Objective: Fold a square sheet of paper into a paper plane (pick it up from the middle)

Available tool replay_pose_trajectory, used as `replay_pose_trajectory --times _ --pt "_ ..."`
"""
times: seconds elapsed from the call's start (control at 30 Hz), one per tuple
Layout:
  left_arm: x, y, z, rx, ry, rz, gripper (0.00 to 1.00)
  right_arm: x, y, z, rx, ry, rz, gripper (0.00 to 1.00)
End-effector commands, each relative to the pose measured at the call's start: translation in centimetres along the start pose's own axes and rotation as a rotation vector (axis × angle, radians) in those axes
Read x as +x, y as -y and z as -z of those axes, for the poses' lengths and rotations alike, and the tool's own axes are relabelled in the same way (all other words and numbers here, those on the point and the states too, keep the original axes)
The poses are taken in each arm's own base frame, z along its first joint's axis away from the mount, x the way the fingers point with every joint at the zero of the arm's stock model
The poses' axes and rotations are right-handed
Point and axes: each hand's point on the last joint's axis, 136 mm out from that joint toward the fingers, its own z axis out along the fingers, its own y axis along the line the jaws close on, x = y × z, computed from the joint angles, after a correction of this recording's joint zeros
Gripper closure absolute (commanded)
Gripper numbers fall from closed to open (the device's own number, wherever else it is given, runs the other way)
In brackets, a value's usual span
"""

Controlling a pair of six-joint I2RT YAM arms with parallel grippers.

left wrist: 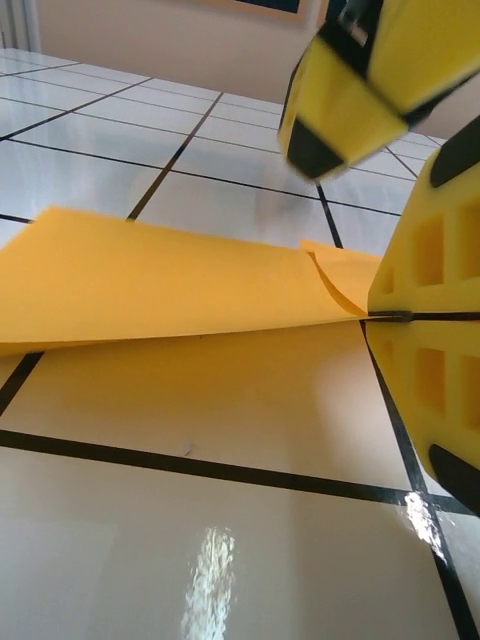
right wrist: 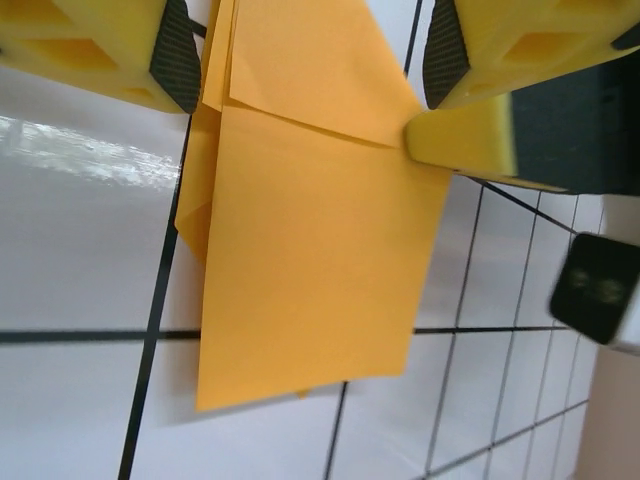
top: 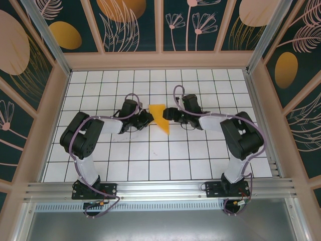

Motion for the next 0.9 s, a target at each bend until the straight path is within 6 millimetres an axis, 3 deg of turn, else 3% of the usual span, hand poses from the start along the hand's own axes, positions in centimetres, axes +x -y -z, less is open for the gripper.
replay_pose_trajectory --times 0.0,0.2,0.37,0.5,0.87 --pt "-0.6 0.9 0.2 -0.023 0.035 -0.032 0.93 -1.0 -0.3 1.8 0.051 0.100 0.150 0.36" --pt "-0.8 1.2 0.4 -0.059 0.053 -0.033 0.93 0.9 -1.9 1.7 0.176 0.176 0.469 0.43" --pt "-0.9 1.9 0.5 -0.061 0.056 -0.032 0.93 2.8 -2.6 -0.2 0.166 0.129 0.595 0.46" --pt "-0.9 2.4 0.7 -0.056 0.056 -0.032 0.92 5.0 -4.0 -0.5 0.127 0.166 0.794 0.47" --pt "-0.6 2.9 1.0 -0.037 0.044 -0.020 0.92 4.6 -3.0 -2.3 0.198 0.208 0.916 0.53"
